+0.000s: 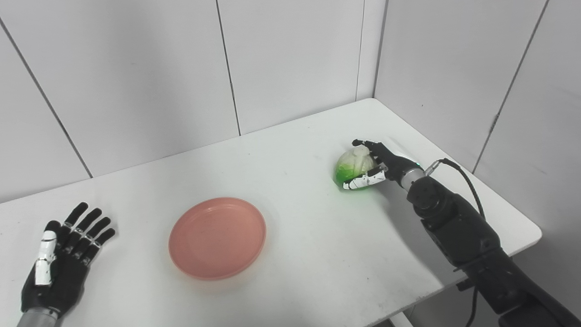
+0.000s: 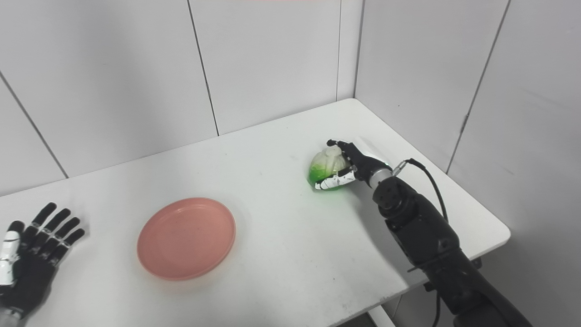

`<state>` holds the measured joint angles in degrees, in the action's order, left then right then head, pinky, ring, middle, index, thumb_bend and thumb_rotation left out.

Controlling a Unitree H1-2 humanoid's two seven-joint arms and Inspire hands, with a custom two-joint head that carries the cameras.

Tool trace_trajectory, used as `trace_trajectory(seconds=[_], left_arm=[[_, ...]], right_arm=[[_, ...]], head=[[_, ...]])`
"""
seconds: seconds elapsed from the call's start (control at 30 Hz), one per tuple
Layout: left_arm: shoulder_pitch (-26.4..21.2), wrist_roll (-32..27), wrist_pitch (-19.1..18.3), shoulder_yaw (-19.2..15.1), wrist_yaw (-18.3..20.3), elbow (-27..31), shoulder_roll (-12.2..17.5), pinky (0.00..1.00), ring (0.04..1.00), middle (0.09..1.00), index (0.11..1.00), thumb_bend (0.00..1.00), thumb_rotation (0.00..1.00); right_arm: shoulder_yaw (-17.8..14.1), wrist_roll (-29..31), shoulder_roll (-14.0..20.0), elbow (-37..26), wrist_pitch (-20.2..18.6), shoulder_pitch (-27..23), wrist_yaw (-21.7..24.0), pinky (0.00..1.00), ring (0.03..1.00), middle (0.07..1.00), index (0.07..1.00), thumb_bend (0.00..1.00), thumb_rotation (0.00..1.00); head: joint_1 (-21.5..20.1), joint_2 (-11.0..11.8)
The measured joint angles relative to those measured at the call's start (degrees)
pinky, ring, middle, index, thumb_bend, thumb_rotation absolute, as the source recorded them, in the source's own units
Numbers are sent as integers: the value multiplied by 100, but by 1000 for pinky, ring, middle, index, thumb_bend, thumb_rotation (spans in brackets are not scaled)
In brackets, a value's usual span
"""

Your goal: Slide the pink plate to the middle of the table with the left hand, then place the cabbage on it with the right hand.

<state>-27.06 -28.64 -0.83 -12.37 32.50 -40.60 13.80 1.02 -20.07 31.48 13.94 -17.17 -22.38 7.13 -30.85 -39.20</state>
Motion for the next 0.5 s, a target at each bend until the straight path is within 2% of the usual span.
trace_trajectory(seconds=[0.07, 0.1, 0.13, 0.17, 0.2, 0.33, 0.5], left_arm=[[5, 0, 0, 5, 0, 8, 1, 767, 802, 826, 832, 577, 775], [7, 0, 0, 7, -1, 11, 2, 765, 799, 823, 830, 581, 768], [7, 0, 0, 8, -1, 11, 2, 764, 798, 822, 829, 583, 766], [8, 0, 0, 8, -1, 10, 2, 765, 798, 821, 829, 585, 764], [7, 0, 0, 8, 0, 10, 2, 767, 799, 823, 830, 586, 764], [7, -1, 0, 7, 4, 8, 4, 776, 807, 831, 841, 583, 770], [6, -1, 0, 19, 26, -1, 8, 774, 805, 829, 841, 585, 776]], right_arm=[[2, 45, -17, 38, 65, -15, -32, 576, 598, 627, 648, 958, 104], [11, 62, -21, 72, 82, -32, -40, 558, 569, 594, 600, 935, 93], [14, 67, -25, 98, 88, -49, -48, 542, 549, 574, 565, 846, 99], [21, 75, -27, 123, 97, -64, -53, 523, 529, 556, 527, 689, 118], [22, 90, -34, 152, 116, -78, -65, 481, 494, 527, 500, 578, 131], [0, 243, -114, 251, 306, -95, -117, 409, 439, 481, 486, 525, 134], [-3, 347, -187, 353, 495, -105, -174, 408, 445, 483, 484, 519, 132]], head=[[9, -9], [9, -9], [17, -9], [18, -9], [18, -9], [9, -9], [9, -9]])
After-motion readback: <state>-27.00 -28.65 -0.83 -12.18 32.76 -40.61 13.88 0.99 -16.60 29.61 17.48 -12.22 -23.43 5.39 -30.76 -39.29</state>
